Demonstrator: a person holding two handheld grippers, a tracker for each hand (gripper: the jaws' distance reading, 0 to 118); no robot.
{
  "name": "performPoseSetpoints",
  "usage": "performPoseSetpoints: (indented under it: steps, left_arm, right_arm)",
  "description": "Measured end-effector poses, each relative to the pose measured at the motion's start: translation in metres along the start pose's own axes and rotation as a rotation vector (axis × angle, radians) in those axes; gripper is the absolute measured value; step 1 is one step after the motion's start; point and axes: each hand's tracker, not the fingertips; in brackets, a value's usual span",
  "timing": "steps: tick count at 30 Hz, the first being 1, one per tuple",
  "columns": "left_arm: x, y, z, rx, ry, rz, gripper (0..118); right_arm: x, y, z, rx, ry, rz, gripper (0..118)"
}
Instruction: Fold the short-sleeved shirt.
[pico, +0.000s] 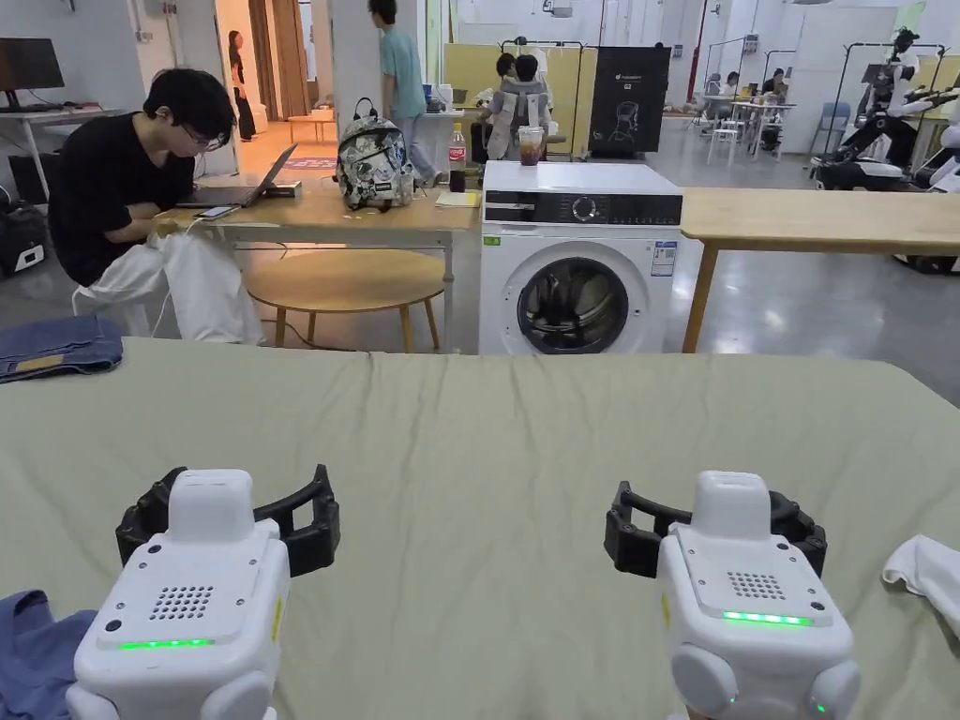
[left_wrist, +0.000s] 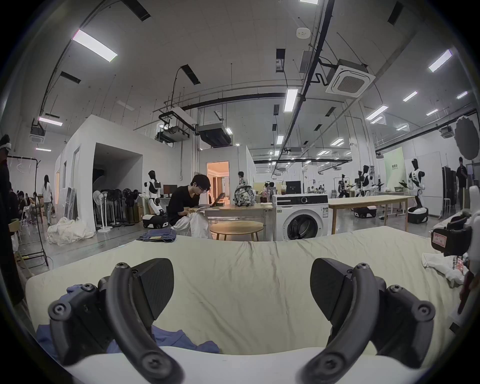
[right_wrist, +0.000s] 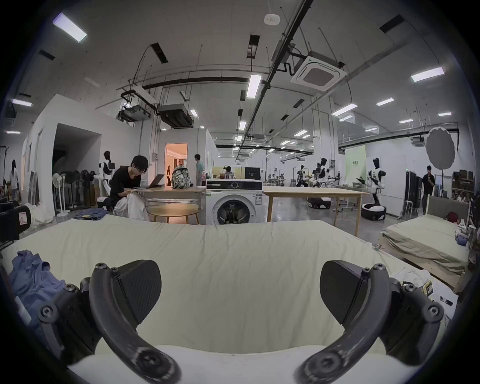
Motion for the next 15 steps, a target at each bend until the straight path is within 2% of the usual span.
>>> performPoseSetpoints:
  steps: [10,15]
  left_arm:
    - [0.0038,0.0005,-0.0007,-0.006,-0.019,-0.04,107]
    - [0.0042,-0.0004,0.0001,-0.012,-0.017,-0.043,107]
  right_arm:
    - [-0.0023,0.0009,-0.0018,-0.006,0.01,0.011,118]
    - [-0.0065,-0.0019,-0.003,-0.009,0.01,0.044,118]
